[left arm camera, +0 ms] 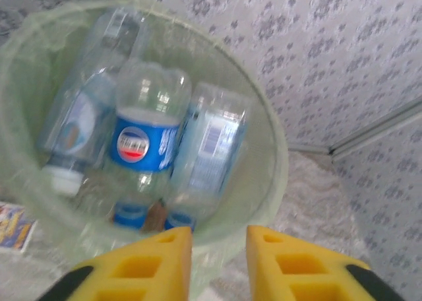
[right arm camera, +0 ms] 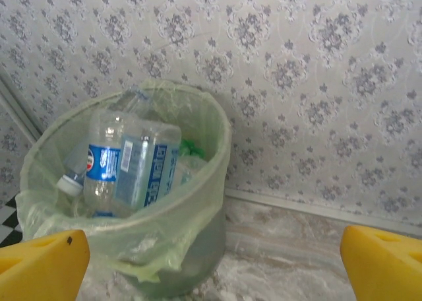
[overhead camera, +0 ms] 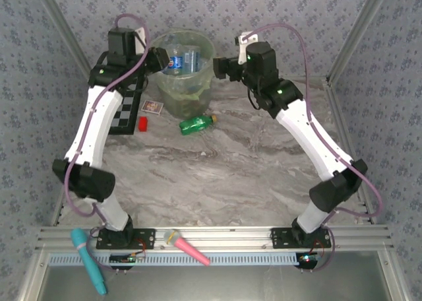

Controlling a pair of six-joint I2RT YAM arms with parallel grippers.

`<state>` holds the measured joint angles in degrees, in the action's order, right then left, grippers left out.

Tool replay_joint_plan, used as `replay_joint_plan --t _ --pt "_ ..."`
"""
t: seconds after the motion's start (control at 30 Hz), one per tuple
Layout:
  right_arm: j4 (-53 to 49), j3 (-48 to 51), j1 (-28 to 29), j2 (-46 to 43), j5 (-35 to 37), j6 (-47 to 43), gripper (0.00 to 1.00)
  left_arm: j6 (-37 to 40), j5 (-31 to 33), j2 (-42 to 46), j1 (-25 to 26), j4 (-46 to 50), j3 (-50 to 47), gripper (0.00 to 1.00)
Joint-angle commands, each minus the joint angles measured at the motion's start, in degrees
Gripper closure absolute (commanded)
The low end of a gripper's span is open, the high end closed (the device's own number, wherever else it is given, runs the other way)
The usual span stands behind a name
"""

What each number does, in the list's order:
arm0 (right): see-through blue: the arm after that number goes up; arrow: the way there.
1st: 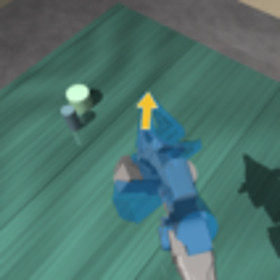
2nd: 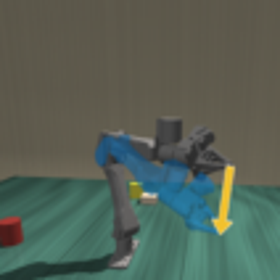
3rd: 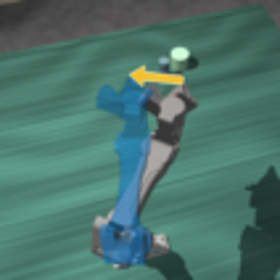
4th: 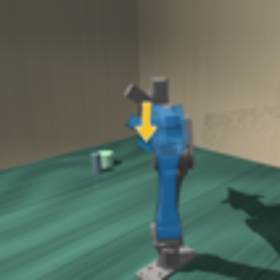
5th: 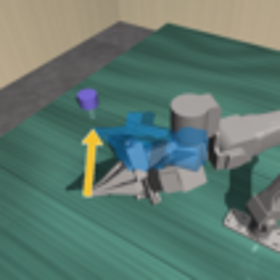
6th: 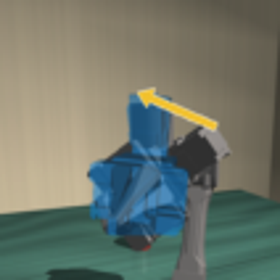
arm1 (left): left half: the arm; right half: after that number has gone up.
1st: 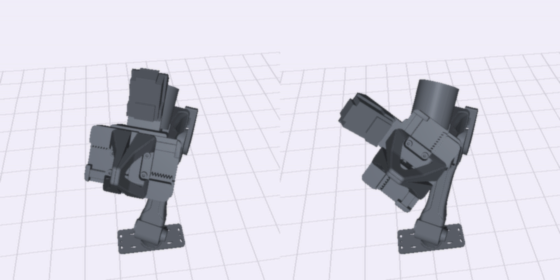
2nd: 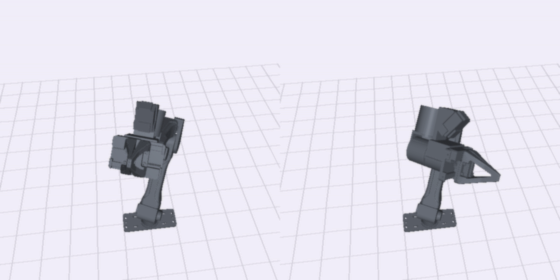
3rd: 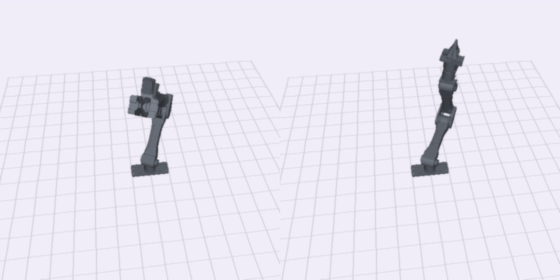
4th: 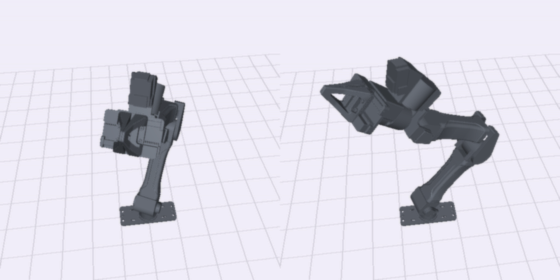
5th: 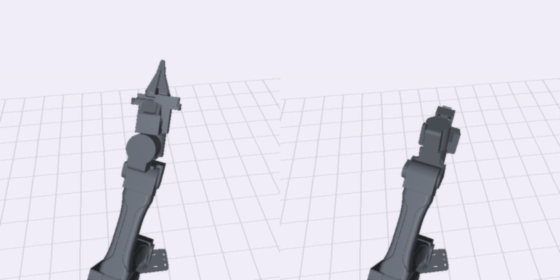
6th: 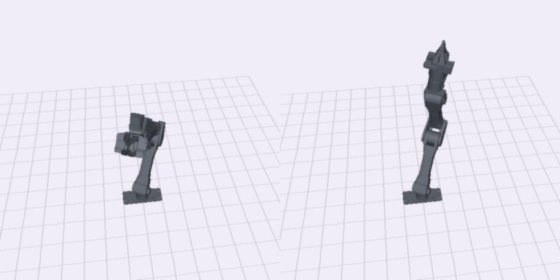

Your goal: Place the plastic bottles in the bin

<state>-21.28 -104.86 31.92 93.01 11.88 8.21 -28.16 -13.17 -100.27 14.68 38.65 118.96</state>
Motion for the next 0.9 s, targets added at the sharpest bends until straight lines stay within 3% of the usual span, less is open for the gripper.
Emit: replay_joint_plan --t 0.0,0.17,0.33,0.6,0.87 --pt "-0.01 3.43 0.43 -4.37 2.26 1.13 0.01 -0.55 -4.75 -6.16 -0.26 -1.83 9.32 0.82" --pt "-2.52 6.08 0.37 -8.65 5.56 1.11 0.01 -2.16 -9.12 -19.02 0.06 2.51 25.91 0.86" --pt "-3.16 8.17 0.27 -11.46 8.05 1.37 0.01 -3.27 -10.82 -28.18 0.88 3.31 37.5 0.85" --pt "-4.11 9.66 0.27 -12.93 9.32 2.09 0.01 -2.79 -9.78 -34.21 1.32 0.71 37.49 0.83" --pt "-4.65 10.71 0.29 -12.89 9.3 3.22 0.01 -0.08 -3.35 -36.96 0.98 7.66 37.53 0.81"
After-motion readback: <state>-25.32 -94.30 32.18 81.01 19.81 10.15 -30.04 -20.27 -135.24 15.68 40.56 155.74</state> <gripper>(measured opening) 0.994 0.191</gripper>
